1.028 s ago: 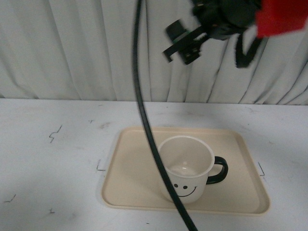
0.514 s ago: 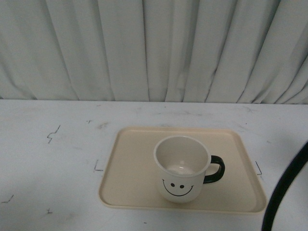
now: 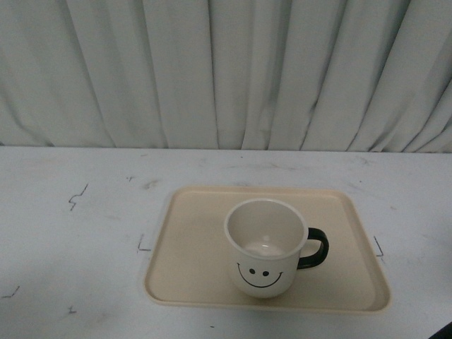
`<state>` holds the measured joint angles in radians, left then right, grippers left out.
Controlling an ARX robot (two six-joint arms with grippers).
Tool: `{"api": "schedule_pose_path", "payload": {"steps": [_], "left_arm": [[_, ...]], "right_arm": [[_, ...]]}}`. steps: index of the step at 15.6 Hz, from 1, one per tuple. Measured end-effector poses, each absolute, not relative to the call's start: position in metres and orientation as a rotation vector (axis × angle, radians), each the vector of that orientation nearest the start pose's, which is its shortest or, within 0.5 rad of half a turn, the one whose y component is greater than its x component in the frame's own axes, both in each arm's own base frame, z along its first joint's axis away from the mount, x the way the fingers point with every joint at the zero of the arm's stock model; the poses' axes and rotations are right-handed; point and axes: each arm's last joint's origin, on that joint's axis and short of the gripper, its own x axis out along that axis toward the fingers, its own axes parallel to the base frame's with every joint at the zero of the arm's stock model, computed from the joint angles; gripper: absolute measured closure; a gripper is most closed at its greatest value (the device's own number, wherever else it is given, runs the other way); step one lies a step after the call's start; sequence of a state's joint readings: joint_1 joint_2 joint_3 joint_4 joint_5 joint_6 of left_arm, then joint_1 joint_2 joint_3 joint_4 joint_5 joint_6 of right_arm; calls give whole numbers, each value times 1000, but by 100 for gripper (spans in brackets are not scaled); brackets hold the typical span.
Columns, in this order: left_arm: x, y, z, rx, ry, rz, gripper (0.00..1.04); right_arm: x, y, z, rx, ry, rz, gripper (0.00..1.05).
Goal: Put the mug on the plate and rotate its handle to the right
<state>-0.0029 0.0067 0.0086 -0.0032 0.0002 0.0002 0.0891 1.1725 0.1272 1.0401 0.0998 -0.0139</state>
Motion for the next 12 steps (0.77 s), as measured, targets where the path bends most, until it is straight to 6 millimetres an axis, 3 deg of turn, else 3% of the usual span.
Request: {"api": "schedule_pose_path", "payload": {"steps": [1,4,12], "left_arm": [[98,0,166,0,2,-3,7],[98,0,166,0,2,-3,7],[98,0,166,0,1,-3,7]], "right_arm": [[180,13,158,-18,39,0,103],[164,-2,165,-13,1,-21,103],[129,-1,169,-11,-8,-7,103]]}}
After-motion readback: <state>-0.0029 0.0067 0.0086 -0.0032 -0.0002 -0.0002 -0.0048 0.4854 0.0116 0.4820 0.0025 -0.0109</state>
